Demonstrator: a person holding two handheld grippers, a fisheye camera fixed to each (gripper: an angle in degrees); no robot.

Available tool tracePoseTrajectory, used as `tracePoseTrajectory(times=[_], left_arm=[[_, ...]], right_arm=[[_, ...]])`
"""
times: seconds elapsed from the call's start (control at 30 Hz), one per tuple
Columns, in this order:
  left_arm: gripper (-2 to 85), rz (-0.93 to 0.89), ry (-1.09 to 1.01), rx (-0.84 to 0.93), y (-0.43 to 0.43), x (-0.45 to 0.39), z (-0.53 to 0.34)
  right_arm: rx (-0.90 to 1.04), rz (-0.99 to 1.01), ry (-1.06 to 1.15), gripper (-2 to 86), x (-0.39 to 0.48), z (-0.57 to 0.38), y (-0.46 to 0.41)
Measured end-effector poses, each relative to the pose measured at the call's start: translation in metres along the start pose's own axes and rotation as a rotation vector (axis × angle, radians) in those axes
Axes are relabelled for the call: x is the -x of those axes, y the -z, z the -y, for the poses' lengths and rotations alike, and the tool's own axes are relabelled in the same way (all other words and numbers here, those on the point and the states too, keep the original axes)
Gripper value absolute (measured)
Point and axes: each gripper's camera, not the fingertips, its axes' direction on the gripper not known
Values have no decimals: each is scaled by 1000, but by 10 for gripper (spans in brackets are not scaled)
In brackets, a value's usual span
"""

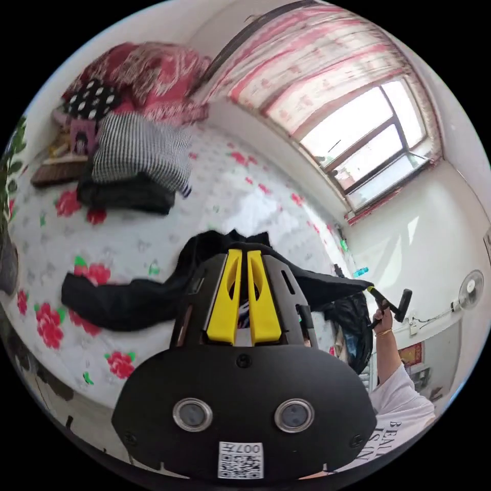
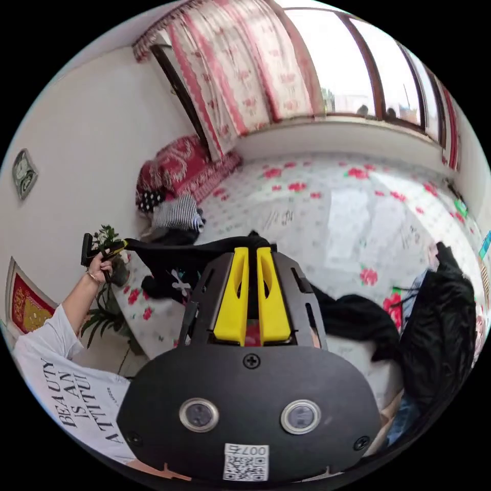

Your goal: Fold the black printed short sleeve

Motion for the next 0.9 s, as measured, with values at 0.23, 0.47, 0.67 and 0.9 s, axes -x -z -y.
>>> tracePoseTrajectory(times=[0.23,0.47,0.67,0.9], left_arm=[[-9,-27,-395,-232,136,-100,-32],[-9,17,-231,99,76,-29,-181],[-8,154,69,549,-8,64,-334],[-7,183,84,588,16,83,-354]], right_arm=[[-381,-178,304,2,105,-53,156],[7,-95,197,2,80,-228,61],[515,-11,12,1,56,-382,-88],[723,-32,79,4,77,-442,-120]])
